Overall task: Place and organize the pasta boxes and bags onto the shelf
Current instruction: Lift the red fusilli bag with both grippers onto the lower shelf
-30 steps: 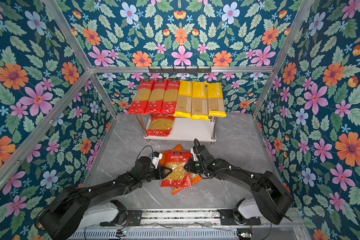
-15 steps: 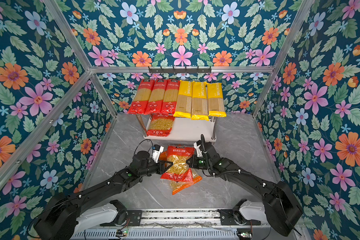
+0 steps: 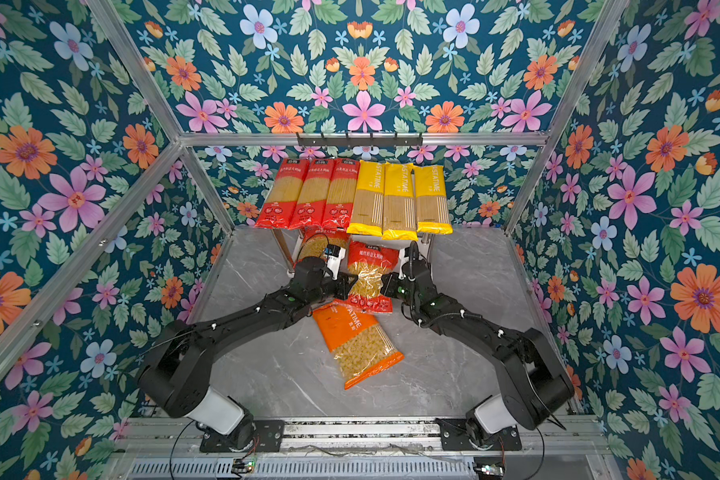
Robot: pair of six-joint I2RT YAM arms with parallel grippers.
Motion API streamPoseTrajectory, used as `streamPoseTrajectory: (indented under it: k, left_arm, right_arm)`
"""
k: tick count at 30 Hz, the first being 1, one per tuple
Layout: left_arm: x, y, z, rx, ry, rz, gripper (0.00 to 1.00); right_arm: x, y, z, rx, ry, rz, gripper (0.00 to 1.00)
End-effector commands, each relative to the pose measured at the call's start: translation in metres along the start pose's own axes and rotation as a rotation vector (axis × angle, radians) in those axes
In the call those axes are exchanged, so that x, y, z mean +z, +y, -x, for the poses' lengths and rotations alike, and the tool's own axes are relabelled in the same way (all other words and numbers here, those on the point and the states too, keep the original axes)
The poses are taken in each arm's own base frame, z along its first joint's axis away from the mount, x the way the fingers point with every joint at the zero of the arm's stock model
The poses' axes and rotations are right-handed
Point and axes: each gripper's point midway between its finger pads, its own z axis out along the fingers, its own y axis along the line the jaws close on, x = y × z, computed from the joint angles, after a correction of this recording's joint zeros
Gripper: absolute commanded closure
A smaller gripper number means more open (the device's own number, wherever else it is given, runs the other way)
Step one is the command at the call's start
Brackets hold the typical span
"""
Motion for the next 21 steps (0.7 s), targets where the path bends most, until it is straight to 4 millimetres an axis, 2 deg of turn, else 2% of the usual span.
streamPoseTrajectory:
  k: [1, 3, 9, 11, 16, 21]
  left_arm:
    - [0.014, 0.021, 0.034, 0.038, -0.105, 0.073, 0.96]
    - [0.024, 0.032, 0.04, 0.032, -0.114, 0.092, 0.96]
    - [0.056, 0.057, 0.045, -0.003, -0.107, 0.129, 0.96]
    - [0.062, 0.063, 0.046, -0.017, -0.106, 0.148, 0.97]
    - [0.071, 0.072, 0.039, -0.027, -0.083, 0.182, 0.98]
    - [0.074, 0.08, 0.037, -0.052, -0.083, 0.203, 0.98]
  right_arm:
    - [0.012, 0.001, 0.045, -0.056, -0.189, -0.02, 1.0]
    - [0.022, -0.002, 0.053, -0.068, -0.22, -0.032, 1.0]
    - [0.064, -0.019, 0.057, -0.111, -0.191, -0.103, 0.99]
    - [0.072, -0.027, 0.053, -0.113, -0.154, -0.126, 0.86]
    - [0.067, -0.034, 0.037, -0.108, -0.082, -0.143, 0.61]
    - [0.053, -0.042, 0.014, -0.07, -0.004, -0.152, 0.53]
